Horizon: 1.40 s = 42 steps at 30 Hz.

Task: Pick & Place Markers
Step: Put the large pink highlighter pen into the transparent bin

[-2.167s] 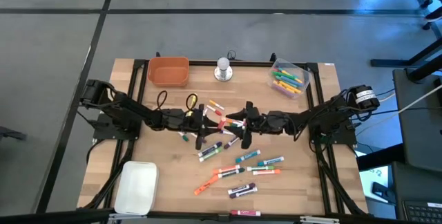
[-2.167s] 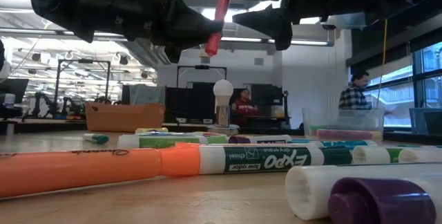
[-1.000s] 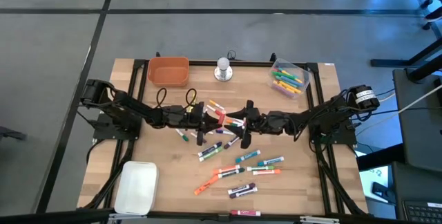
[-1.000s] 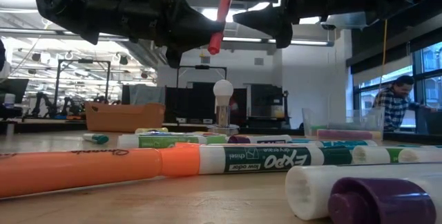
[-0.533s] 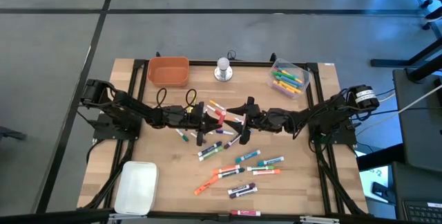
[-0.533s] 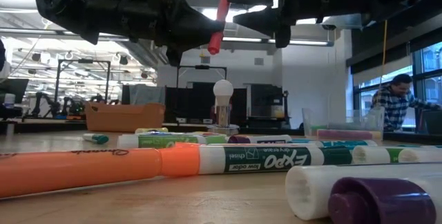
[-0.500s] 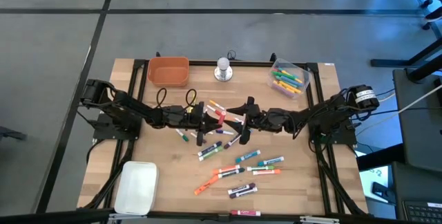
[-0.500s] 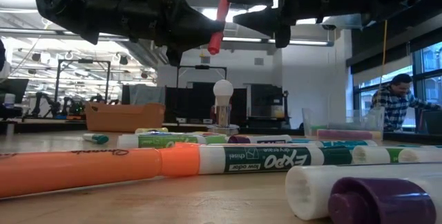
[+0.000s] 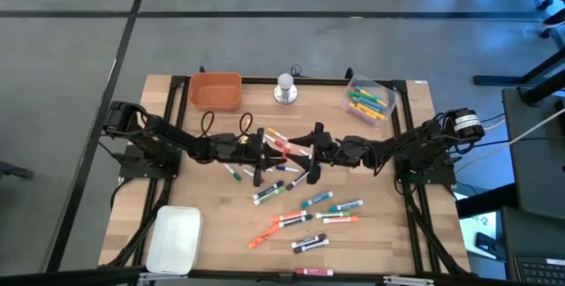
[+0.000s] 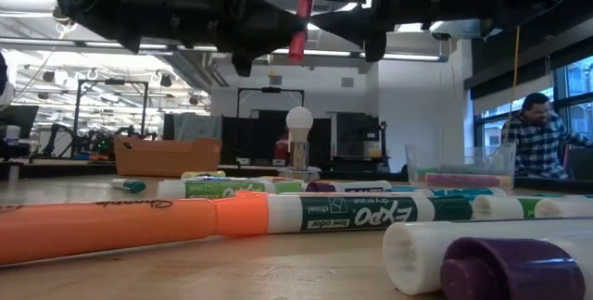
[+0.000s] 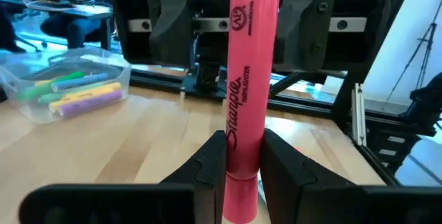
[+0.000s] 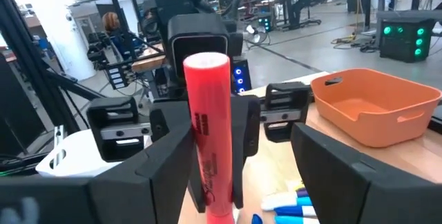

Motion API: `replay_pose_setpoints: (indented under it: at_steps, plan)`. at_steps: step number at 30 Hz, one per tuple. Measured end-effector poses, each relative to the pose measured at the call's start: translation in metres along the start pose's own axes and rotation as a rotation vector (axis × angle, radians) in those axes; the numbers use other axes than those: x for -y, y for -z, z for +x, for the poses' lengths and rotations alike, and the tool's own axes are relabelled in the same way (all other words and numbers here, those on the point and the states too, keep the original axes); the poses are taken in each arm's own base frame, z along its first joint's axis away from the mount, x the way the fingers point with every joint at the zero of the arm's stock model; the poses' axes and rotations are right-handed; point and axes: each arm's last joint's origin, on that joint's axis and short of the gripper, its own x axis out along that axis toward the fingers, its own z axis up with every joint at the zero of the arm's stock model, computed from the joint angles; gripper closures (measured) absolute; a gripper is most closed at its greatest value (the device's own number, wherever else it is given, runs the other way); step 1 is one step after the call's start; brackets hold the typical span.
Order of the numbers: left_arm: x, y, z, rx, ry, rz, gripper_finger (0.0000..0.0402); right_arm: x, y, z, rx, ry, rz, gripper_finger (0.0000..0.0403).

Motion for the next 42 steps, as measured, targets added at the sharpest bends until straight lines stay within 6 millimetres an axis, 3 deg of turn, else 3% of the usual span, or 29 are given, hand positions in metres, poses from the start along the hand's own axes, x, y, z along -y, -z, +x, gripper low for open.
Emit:
replay_pose_setpoints:
  at_steps: [7,16,21,26,29,32,36,42]
  plan:
    - [0.001,-0.004,0.007,-0.045,-0.012,0.039,0.034,0.0,0.001,0.0,-0.01,-0.018,-0.024,0.0187]
    - [0.001,-0.003,0.007,-0.048,-0.013,0.036,0.034,0.0,0.001,0.0,-0.018,-0.057,-0.028,0.0337]
    - [0.002,0.001,0.014,-0.063,0.014,0.036,0.034,0.0,0.002,0.0,-0.028,-0.057,-0.028,0.0335]
    - [0.002,0.008,0.027,-0.089,0.029,0.04,0.034,0.0,0.002,0.001,-0.03,-0.055,0.0,0.0251]
    - [0.002,0.01,0.032,-0.101,0.034,0.041,0.034,0.001,0.002,0.001,-0.032,-0.048,0.005,0.0232]
    - [0.003,0.01,0.033,-0.099,0.034,0.041,0.034,0.001,0.002,0.001,-0.03,-0.044,0.001,0.0261]
    - [0.002,0.01,0.033,-0.096,0.029,0.033,0.034,0.001,0.002,0.001,-0.031,-0.047,-0.013,0.0337]
    - [0.002,0.011,0.033,-0.109,0.02,0.03,0.0313,0.002,0.004,0.001,-0.055,-0.009,-0.053,0.0336]
